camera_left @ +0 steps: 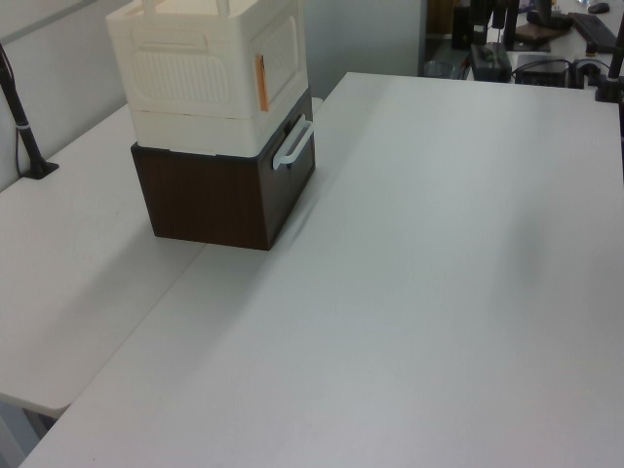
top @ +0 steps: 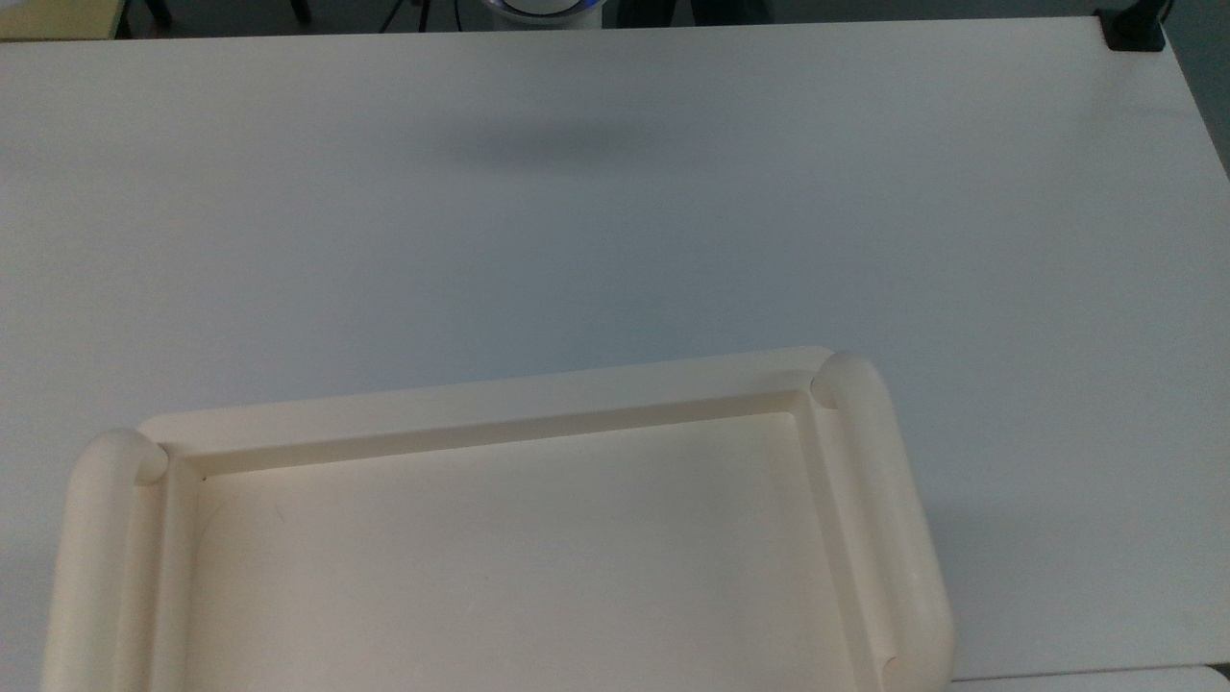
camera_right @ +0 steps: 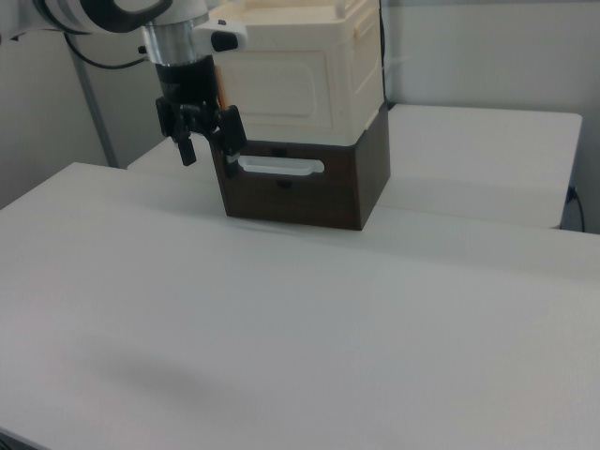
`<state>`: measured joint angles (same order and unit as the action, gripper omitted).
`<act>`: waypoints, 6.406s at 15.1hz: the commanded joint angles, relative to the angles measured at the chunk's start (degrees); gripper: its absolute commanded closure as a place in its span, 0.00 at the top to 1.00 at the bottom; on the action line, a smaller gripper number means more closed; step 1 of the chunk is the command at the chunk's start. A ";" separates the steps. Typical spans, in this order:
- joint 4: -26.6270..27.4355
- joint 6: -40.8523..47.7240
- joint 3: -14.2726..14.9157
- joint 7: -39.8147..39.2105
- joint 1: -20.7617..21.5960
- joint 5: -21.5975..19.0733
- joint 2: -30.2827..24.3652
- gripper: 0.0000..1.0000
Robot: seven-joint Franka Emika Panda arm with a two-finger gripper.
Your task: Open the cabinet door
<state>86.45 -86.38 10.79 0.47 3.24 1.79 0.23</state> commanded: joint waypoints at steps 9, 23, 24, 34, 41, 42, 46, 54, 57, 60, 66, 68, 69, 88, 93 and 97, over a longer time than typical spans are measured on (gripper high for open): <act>0.83 -0.01 -0.33 -2.84 -0.96 -0.29 -1.02 1.00; 0.39 -11.08 -0.76 -2.83 -0.35 -7.06 2.31 1.00; 0.30 -12.39 -1.90 -2.93 -0.08 -6.97 2.75 1.00; -7.77 -34.89 -7.09 0.50 4.13 -9.43 13.21 1.00; -16.82 -42.19 -7.01 5.06 6.69 -8.12 23.57 1.00; -17.27 -43.16 -6.92 5.59 7.12 -7.77 24.02 1.00; -17.36 -46.59 -6.74 5.60 8.71 -6.80 24.73 0.98; -21.93 -51.15 -6.74 5.60 10.46 -0.47 29.56 0.82; -21.93 -53.71 -6.57 5.69 11.34 0.49 30.97 0.79; -21.93 -55.02 -6.57 6.91 11.26 1.55 31.15 0.67; -22.46 -56.44 -6.30 7.27 11.35 1.90 31.85 0.50; -22.64 -56.44 -6.39 7.27 11.35 3.04 31.94 0.45; -22.64 -56.52 -6.39 7.36 11.35 4.09 32.02 0.43; -20.00 -60.83 -7.09 15.09 11.61 13.16 31.24 0.16; -17.54 -60.31 -7.18 15.09 11.52 12.28 27.91 0.13; -12.46 -58.46 -7.71 15.09 11.35 12.01 23.77 0.12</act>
<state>66.83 -145.70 2.86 15.06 14.90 13.11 30.81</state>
